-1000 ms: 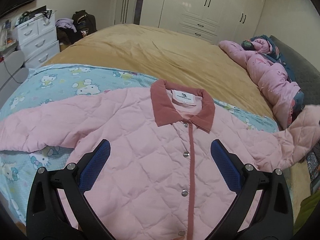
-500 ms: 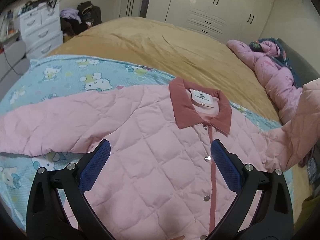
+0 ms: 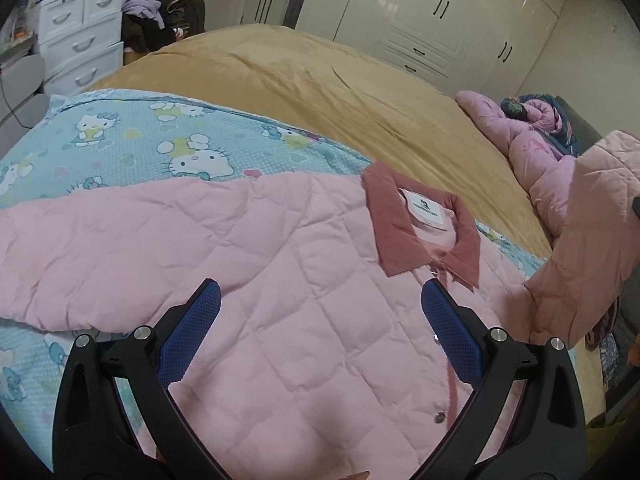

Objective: Fold large clothes
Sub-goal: 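Lift the sleeve with the right gripper and fold it across the jacket front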

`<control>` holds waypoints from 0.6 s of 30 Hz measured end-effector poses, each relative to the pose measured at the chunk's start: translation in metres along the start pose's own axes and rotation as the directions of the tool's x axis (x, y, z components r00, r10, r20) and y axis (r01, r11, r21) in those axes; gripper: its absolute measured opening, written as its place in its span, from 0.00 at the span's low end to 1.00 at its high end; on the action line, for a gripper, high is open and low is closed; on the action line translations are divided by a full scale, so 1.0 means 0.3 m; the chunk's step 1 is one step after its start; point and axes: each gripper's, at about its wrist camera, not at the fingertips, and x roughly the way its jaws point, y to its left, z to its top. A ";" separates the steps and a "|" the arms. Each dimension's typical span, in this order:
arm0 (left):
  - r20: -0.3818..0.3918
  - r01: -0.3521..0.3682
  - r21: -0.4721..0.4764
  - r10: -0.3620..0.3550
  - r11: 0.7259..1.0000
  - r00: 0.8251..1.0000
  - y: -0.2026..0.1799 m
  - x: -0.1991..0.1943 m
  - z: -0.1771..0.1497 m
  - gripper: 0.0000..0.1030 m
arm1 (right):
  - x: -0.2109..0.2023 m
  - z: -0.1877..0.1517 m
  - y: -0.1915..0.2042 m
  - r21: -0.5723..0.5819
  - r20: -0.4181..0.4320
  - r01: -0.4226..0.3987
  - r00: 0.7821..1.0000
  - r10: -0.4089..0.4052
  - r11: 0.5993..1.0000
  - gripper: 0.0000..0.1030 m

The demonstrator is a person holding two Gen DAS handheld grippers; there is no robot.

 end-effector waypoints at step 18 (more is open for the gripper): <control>-0.018 0.249 -0.229 -0.260 0.941 0.966 0.261 0.067 0.023 0.91 | 0.239 -0.320 0.269 -0.080 -0.181 -0.049 0.983 0.033 0.996 0.15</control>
